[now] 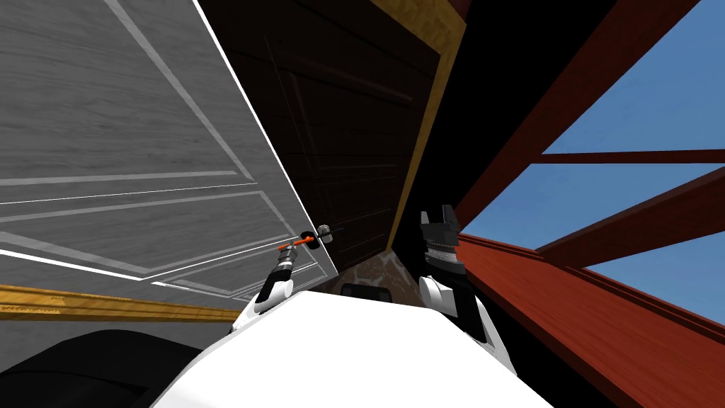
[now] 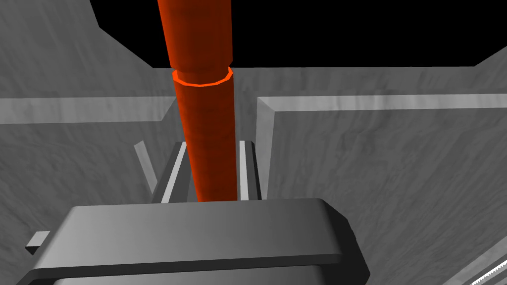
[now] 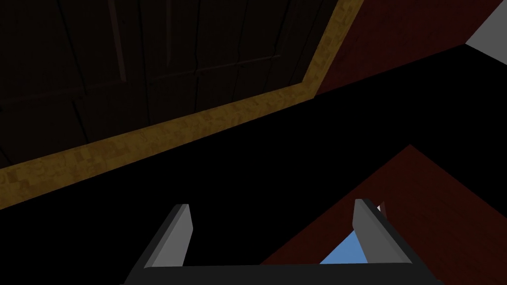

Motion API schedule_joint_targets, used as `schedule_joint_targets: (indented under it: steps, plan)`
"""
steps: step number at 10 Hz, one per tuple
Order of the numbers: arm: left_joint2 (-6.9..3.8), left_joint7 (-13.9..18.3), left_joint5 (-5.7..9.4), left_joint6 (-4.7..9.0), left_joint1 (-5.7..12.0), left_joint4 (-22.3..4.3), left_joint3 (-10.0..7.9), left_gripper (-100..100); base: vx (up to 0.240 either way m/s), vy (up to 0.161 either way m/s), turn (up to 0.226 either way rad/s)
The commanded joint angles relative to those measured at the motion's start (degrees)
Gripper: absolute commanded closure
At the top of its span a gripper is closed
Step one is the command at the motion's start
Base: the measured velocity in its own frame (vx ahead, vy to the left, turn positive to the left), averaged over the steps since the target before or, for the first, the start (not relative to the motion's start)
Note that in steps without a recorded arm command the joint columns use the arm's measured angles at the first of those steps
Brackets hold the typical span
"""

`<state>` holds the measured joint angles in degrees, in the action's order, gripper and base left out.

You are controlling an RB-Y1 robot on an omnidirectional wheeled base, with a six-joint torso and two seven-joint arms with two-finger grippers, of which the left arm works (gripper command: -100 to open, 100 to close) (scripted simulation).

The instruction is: Pull the door open

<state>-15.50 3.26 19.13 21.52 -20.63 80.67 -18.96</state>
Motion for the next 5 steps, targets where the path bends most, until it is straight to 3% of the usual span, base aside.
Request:
schedule_joint_targets:
  steps: [1, 5]
  plan:
    - [-0.74, 0.5, 0.09, 0.18, -0.77, 0.1, 0.22, 100, -0.159, 0.008, -0.059]
    - [-2.28, 1.8, -0.02, 0.70, -1.73, 1.0, 2.49, 100, -0.192, -0.008, -0.095]
